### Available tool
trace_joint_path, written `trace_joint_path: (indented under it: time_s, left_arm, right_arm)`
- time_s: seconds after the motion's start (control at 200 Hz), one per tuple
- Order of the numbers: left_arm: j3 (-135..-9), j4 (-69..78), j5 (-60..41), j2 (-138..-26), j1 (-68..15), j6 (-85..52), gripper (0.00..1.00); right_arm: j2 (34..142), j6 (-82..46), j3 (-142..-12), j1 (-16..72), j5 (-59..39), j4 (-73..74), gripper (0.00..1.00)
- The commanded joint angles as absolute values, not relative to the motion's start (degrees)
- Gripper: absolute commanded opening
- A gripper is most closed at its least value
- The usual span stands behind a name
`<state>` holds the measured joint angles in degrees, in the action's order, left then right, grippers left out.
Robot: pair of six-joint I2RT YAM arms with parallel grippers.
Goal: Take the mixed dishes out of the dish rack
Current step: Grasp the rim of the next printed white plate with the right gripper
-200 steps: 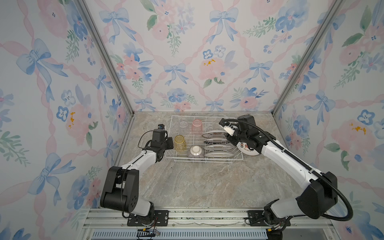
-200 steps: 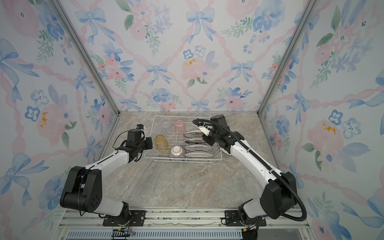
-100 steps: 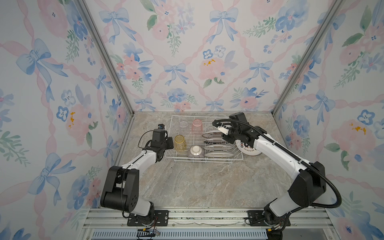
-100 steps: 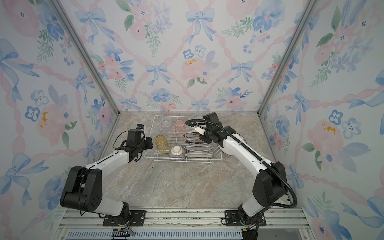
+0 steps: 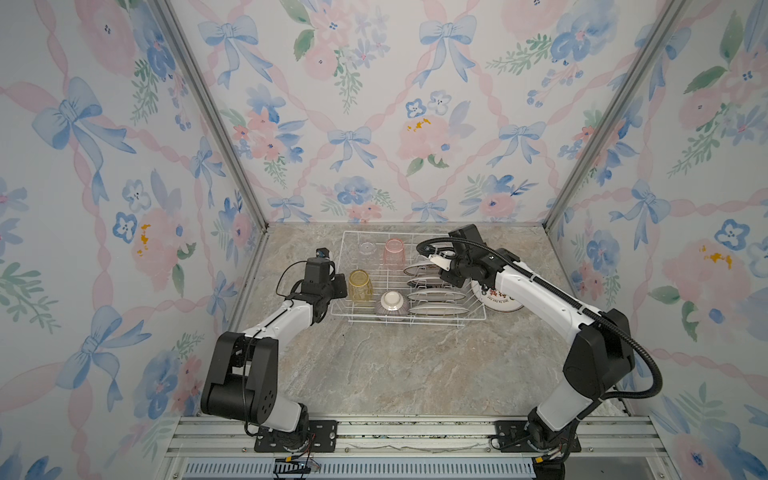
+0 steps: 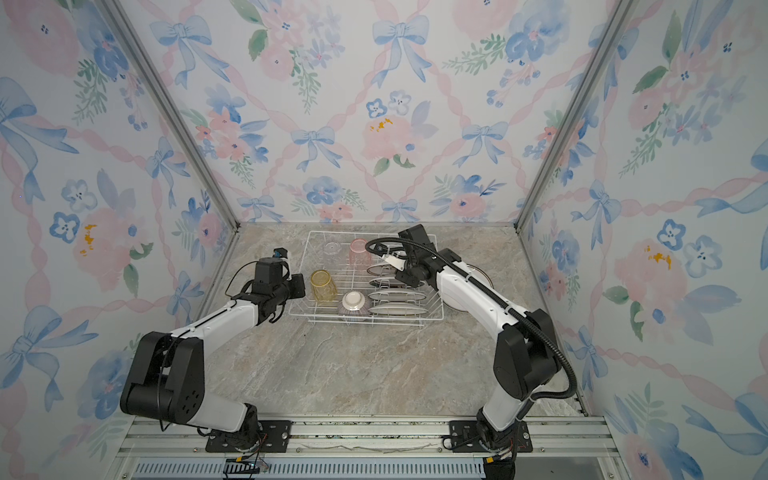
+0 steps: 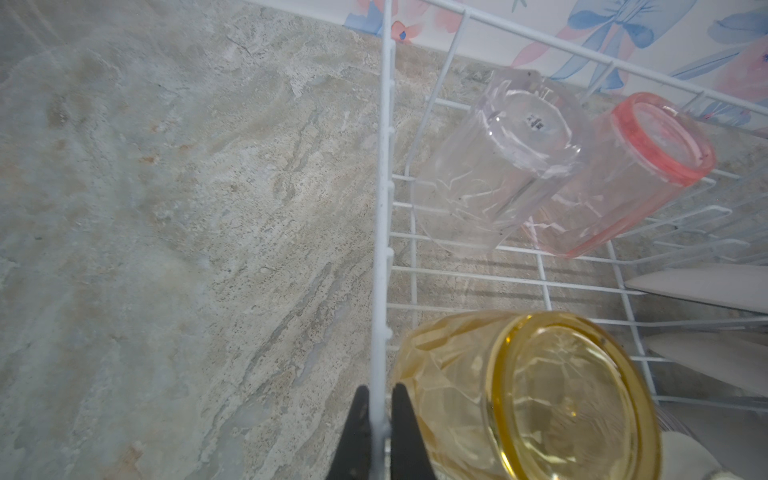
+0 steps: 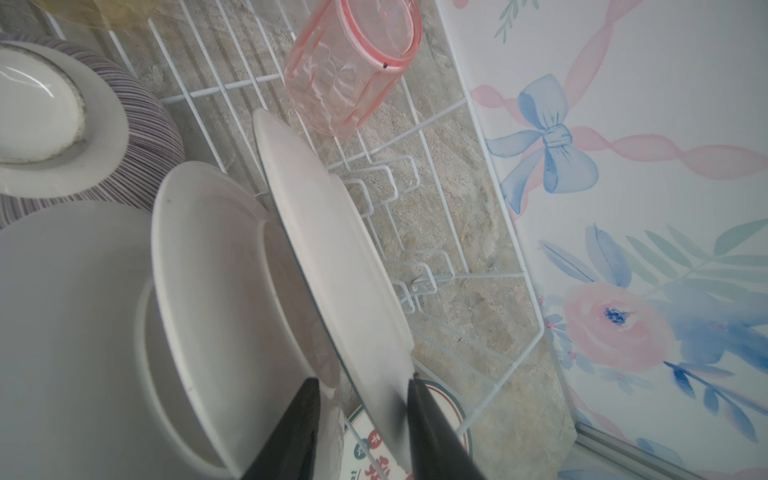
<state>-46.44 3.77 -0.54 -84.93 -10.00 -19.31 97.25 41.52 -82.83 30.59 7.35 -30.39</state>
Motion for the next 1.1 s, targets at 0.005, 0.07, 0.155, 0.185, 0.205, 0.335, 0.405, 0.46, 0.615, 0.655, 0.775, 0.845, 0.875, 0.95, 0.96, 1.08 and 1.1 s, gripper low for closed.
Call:
trace_joint_path:
  time_s: [0.005,0.07,0.155,0.185,0.205,0.335,0.405,0.46,0.615,0.655,0.775,0.845,0.875,0.95,0.96,1.08,1.1]
  left_arm:
    - [-45.81,4.48,-0.68,-85.96,-9.92,-19.95,0.00]
    - [-45.77,4.48,-0.70,-85.87,-9.90,-19.94,0.00]
    - [-45.70,4.46,-0.60,-85.79,-9.93,-19.95,0.00]
    - [-45.71,4.44,-0.61,-85.77,-9.93,-19.93,0.00]
    - [-45.68,4.45,-0.62,-85.76,-9.89,-19.95,0.00]
    - [-45.66,4.37,-0.57,-85.65,-9.89,-19.95,0.00]
    - [-45.65,4.39,-0.59,-85.70,-9.93,-19.95,0.00]
    - [-45.62,4.37,-0.62,-85.76,-9.92,-19.95,0.00]
    - [-45.77,4.39,-0.64,-85.87,-9.88,-19.94,0.00]
    - [-45.68,4.45,-0.66,-85.94,-9.88,-19.95,0.00]
    - [-46.00,4.32,-0.70,-86.56,-9.88,-19.82,0.00]
    - [-46.53,3.91,-0.92,-86.97,-9.90,-19.78,0.00]
    - [-46.58,3.90,-0.98,-87.01,-9.86,-19.78,0.00]
    - [-46.71,3.93,-1.13,-86.92,-9.93,-19.78,0.00]
    - [-46.68,3.88,-1.12,-86.88,-9.89,-19.78,0.00]
    - [-46.60,3.82,-1.14,-86.42,-9.91,-19.78,0.00]
    - [-46.58,3.83,-1.08,-86.40,-9.93,-19.78,0.00]
  right_arm:
    - [98.92,42.55,-85.09,30.94,8.46,-30.49,0.38]
    - [99.69,42.85,-85.56,30.87,8.52,-30.45,0.37]
    - [100.36,42.99,-85.86,30.81,8.46,-30.20,0.36]
    - [100.53,43.12,-85.85,30.80,8.36,-30.11,0.36]
    - [100.58,43.22,-85.93,30.85,8.28,-30.00,0.36]
    - [100.96,43.49,-86.11,30.75,8.41,-29.43,0.31]
    - [100.94,43.67,-86.10,30.76,8.59,-28.98,0.27]
    - [100.96,43.71,-86.11,30.74,8.87,-28.63,0.25]
    - [100.98,43.89,-85.53,30.76,9.23,-27.69,0.24]
    - [101.07,43.97,-85.52,30.84,9.29,-27.69,0.23]
    - [101.29,43.99,-84.66,30.93,9.64,-26.86,0.20]
    - [101.25,43.92,-83.97,31.02,10.28,-25.80,0.17]
    - [101.25,43.99,-83.73,31.11,10.68,-25.49,0.17]
    - [101.34,44.37,-83.17,31.29,11.79,-24.72,0.15]
    - [101.34,44.45,-83.15,31.27,11.89,-24.61,0.14]
    - [101.26,45.04,-82.67,31.38,12.87,-24.00,0.12]
    - [101.25,45.15,-82.54,31.38,13.03,-23.78,0.12]
